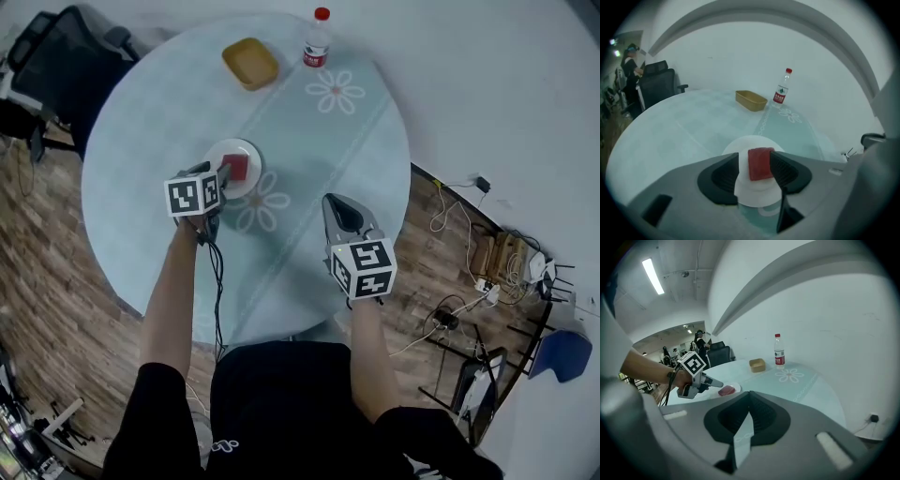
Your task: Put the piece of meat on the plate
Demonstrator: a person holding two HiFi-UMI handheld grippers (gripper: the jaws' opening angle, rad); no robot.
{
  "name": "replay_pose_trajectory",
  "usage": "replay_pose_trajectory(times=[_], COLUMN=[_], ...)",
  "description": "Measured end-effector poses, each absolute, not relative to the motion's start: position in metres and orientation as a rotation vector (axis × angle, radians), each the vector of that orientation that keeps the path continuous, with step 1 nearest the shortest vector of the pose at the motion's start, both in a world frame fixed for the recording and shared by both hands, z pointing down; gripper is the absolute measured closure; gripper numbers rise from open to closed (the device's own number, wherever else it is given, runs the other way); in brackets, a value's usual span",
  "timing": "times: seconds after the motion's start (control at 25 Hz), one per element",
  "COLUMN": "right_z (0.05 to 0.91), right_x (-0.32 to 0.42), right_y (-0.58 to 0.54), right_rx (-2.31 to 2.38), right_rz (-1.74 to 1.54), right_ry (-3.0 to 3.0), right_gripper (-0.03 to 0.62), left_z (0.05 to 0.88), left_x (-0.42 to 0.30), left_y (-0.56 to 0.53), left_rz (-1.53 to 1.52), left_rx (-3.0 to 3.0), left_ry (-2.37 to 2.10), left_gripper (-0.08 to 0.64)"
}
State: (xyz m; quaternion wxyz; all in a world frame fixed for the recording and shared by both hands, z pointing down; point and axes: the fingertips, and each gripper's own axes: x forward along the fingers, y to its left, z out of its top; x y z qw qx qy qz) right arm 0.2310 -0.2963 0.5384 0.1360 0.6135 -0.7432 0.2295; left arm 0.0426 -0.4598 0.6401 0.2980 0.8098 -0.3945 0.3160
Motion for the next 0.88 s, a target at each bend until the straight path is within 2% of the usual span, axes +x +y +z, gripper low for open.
replay_pose_trajectory(times=[0.16, 0.36, 0.52, 0.6, 0.88], right_z=[0.517, 0.478, 0.441, 0.422, 0.370], right_x=[0.223, 0.197, 0.164, 0.150, 0.091], right_y=[-0.301, -0.319, -0.331, -0.333, -0.327], right_rx=[1.752, 1.687, 1.619, 1.588, 1.399], right_rz=[0.614, 0.507, 0.438, 0.425, 0.291], right_ry=[-2.240, -2.411, -2.531, -2.590, -2.783], right_gripper=[0.586, 0.586, 0.586, 0.584, 0.586], left_z=[0.579, 0.467, 0.417, 0.403, 0.373], left_x=[0.036, 0.012, -0.015, -0.019, -0.035], left_y=[-0.441, -0.405, -0.368, -0.348, -0.304], left_rz=[0.517, 0.162, 0.040, -0.014, -0.047], left_rx=[2.181, 2.282, 2.278, 2.289, 2.356], left_ry=[-1.142, -1.385, -1.541, -1.551, -1.695], left_gripper=[0.376, 0.456, 0.502, 0.565, 0.565])
